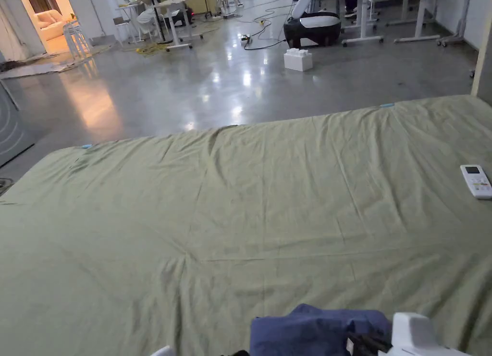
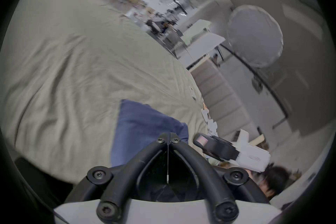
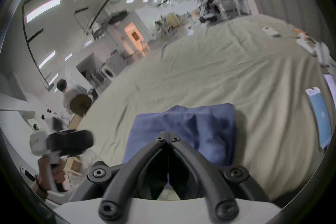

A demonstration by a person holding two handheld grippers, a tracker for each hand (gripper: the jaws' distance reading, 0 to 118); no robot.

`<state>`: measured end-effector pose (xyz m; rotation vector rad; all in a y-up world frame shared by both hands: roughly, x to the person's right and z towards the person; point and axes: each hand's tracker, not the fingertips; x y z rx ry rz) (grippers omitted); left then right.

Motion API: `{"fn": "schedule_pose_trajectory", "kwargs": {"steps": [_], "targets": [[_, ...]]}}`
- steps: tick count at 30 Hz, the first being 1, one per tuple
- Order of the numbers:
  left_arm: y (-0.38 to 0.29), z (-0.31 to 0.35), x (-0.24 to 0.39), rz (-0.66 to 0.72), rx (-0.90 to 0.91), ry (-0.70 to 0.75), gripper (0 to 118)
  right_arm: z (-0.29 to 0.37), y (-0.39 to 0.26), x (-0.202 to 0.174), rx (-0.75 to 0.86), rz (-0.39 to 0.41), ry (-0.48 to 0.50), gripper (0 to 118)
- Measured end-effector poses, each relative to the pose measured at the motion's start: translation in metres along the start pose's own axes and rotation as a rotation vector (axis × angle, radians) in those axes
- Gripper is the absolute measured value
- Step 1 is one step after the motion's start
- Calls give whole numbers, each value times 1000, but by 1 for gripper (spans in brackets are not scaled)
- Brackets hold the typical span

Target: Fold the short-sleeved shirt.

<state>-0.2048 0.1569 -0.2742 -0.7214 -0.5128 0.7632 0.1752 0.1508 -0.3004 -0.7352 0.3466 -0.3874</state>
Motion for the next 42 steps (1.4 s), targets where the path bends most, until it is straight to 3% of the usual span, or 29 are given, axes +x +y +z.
{"fn": "schedule_pose_trajectory", "kwargs": {"steps": [1,3,4,5,7,8,10,13,20,23,24,26,30,32,33,34,35,36,37,39,42], "targets": [[-1,2,-7,11,0,7,0,-16,4,2,-69,31,-64,1],[-2,10,-14,-7,6,14,6,-45,4,10,-274,163,-289,0],[-2,13,-16,-11,14,20,19,-51,0,17,-321,191,-281,0],[-2,12,-17,-18,33,29,46,-50,0,25,-314,158,-260,1],[1,5,-25,-18,43,29,91,-45,10,27,-285,-39,-248,1],[5,-4,-29,8,13,27,103,-48,8,28,-298,-19,-245,1],[10,-22,-32,34,-37,-8,103,-57,9,33,-343,49,-233,1],[17,-58,-35,8,-91,-26,103,-58,15,45,-373,-81,-189,1],[16,-139,-49,57,-263,-60,101,-64,14,42,-383,-64,-199,1],[9,-156,-43,30,-279,-22,89,-61,10,35,-357,-28,-220,1],[10,-159,-37,-9,-281,2,80,-61,9,34,-353,-17,-225,1],[7,-162,-30,-68,-309,92,32,-61,8,31,-347,-3,-231,1],[4,-165,-26,-34,-306,111,27,-58,7,36,-328,-23,-217,1],[9,-159,-18,-42,-303,120,25,-46,7,35,-274,-33,-180,0],[13,-143,-11,-60,-253,119,23,-28,4,29,-152,-27,-149,0],[23,-131,-6,-35,-160,29,22,3,-1,19,25,-37,-93,0],[40,-112,-5,65,-158,-89,22,30,-6,13,87,-92,12,0],[55,-94,-5,123,-166,-105,22,49,-9,9,62,-130,121,0],[70,-75,-7,86,-150,-60,22,63,-11,6,50,-143,181,0],[105,-33,-20,-30,-129,31,22,88,-19,-2,84,-53,95,0],[154,27,-56,-107,-118,192,22,105,-28,-2,57,-37,3,0]]}}
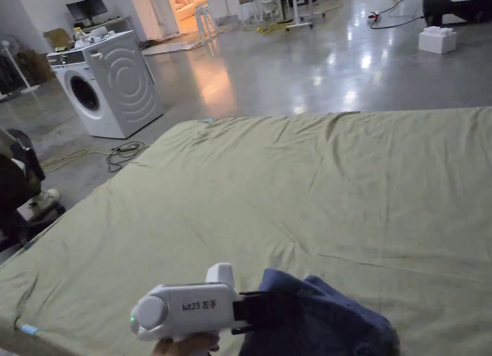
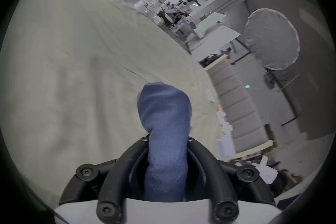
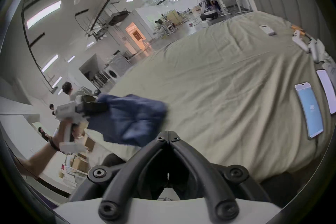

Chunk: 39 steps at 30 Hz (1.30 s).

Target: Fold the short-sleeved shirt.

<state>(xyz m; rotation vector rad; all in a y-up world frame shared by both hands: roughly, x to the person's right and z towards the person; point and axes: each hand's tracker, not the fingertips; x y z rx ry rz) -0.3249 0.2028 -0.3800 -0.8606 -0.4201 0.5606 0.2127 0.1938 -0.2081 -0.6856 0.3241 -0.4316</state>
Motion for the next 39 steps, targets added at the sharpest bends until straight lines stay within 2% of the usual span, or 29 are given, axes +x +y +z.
{"fn": "schedule_pose_trajectory", "kwargs": {"steps": [3,5,8,11,13,14,15,16,17,18,19,20,22,24,26,28,31,34,37,39], "targets": [[29,39,-62,79,62,219,22,2,-21,17,-38,-62,-1,0],[46,58,-103,168,52,230,22,3,-33,22,-95,-95,6,0],[60,68,-145,240,23,300,22,3,-46,25,-152,-70,-71,0],[63,58,-172,207,0,437,22,0,-51,26,-173,-101,-76,0],[61,49,-194,262,68,510,22,-1,-50,23,-174,-102,-77,0],[57,42,-202,323,56,489,23,-1,-51,23,-170,-89,-90,0],[50,35,-209,308,64,498,28,-3,-49,23,-171,-85,-95,0],[45,32,-210,309,67,520,40,-5,-48,23,-175,-84,-93,0],[41,32,-210,269,81,585,63,-7,-46,24,-172,-81,-89,0],[38,36,-210,238,102,648,80,-9,-43,19,-167,-80,-88,0],[36,40,-208,210,130,685,92,-12,-39,18,-165,-78,-86,0],[33,47,-204,201,153,704,96,-13,-37,18,-158,-66,-87,0],[30,64,-187,135,185,783,96,-13,-31,19,-122,-30,-102,0],[23,86,-132,-35,263,816,95,-17,-23,20,-69,28,-96,0],[11,105,-75,-168,357,741,94,-16,-11,19,-1,103,-86,0],[2,124,-21,-275,405,627,93,-13,8,10,40,157,-125,0],[-14,131,57,-473,492,558,92,2,35,-6,159,228,-120,0],[-33,127,124,-564,585,481,92,21,57,-26,274,281,-148,0],[-51,113,169,-578,678,397,89,40,70,-45,376,299,-174,0],[-61,106,186,-628,664,340,71,54,75,-55,407,325,-178,0]]}}
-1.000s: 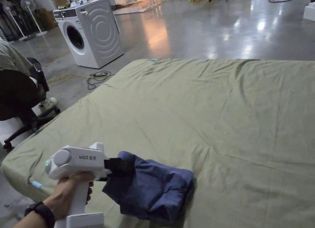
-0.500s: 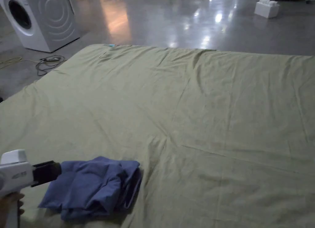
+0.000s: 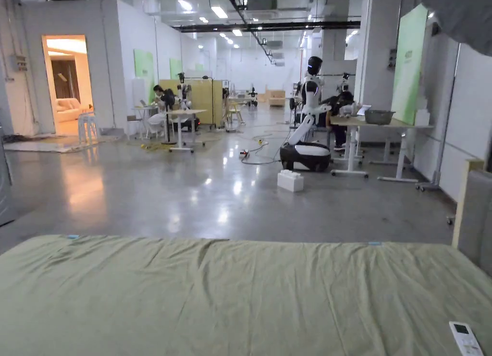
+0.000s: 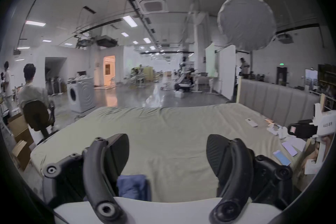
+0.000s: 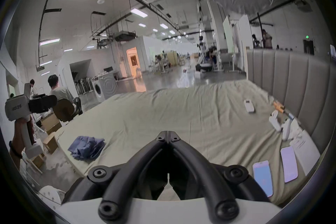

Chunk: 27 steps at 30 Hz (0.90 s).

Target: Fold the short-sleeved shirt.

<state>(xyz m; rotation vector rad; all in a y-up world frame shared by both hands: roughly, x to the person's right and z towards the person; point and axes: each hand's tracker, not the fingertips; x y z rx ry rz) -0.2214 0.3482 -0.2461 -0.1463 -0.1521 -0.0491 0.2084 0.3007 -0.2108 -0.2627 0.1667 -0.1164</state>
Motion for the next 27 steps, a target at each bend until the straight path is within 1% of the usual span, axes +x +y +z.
{"fn": "schedule_pose_trajectory", "kwargs": {"steps": [1,2,3,4,5,6,7,8,10,11,12,15,17,19,20,25,27], "targets": [[0,3,10,-5,8,-8,71,7,4,-3,24,26,-10,0],[1,8,14,-33,7,-8,67,14,7,-5,35,57,-19,0],[4,12,18,-52,-3,3,59,22,8,-6,41,77,-27,0],[7,17,31,-65,-9,7,45,28,9,-7,49,84,-30,0],[6,23,35,-83,-12,14,22,36,9,-6,49,84,-24,0],[5,32,36,-107,19,32,14,44,7,-5,52,82,-23,0],[4,38,34,-97,21,28,13,48,6,-4,56,79,-24,0],[8,48,43,-70,28,18,8,54,4,-4,61,82,-34,0],[5,63,42,-14,52,-2,7,65,2,-7,75,107,-83,0],[4,68,41,-24,46,-6,4,67,1,-9,74,119,-101,0],[4,71,48,-35,43,-2,4,71,0,-10,78,124,-112,0],[2,73,49,-107,36,19,4,78,-2,-12,81,123,-112,0],[6,74,51,-87,29,39,4,79,-1,-12,75,126,-123,0],[8,72,46,-29,13,64,4,80,-1,-11,80,121,-132,0],[11,71,45,-25,13,65,4,80,-1,-10,77,106,-128,0],[15,74,42,-36,36,60,4,77,5,-12,81,113,-143,0],[16,74,42,-23,37,49,4,75,6,-12,77,103,-141,0]]}}
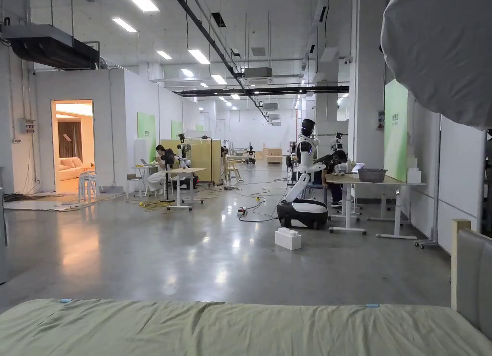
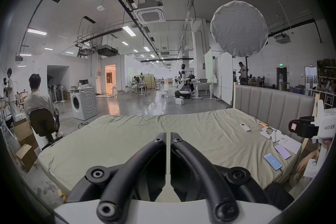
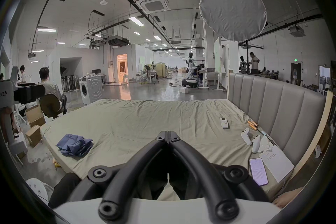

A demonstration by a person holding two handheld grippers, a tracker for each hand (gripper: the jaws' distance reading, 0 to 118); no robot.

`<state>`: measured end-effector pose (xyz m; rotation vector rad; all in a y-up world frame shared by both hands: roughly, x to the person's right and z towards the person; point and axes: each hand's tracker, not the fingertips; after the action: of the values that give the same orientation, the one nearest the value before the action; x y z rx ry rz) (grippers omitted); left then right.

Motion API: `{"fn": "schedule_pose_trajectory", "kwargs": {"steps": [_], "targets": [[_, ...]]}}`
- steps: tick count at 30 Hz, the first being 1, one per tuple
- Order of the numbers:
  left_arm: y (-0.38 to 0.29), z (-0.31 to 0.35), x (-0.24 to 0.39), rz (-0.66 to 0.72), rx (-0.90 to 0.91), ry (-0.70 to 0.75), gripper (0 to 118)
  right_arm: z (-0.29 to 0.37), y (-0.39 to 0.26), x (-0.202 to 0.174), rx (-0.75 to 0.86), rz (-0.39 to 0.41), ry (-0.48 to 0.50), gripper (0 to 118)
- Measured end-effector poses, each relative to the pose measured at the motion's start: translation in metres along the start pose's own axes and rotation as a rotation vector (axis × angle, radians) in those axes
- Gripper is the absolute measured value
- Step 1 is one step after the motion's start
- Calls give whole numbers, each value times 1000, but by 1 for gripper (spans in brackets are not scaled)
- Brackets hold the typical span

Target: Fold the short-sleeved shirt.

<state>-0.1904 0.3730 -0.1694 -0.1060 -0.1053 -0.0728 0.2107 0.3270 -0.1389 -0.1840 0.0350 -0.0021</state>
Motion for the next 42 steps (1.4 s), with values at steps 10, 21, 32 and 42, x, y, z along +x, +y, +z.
{"fn": "schedule_pose_trajectory", "kwargs": {"steps": [10,21,32,42], "targets": [[-6,-7,8,-18,7,-27,66,-9,13,-1,34,-2,16,38],[-11,-9,17,-2,10,-30,113,-13,4,-11,49,-18,-15,118],[-9,-9,19,-5,16,-46,113,-10,4,-17,55,3,3,118],[-4,-5,19,12,20,-62,113,-9,6,-20,51,-7,11,118]]}}
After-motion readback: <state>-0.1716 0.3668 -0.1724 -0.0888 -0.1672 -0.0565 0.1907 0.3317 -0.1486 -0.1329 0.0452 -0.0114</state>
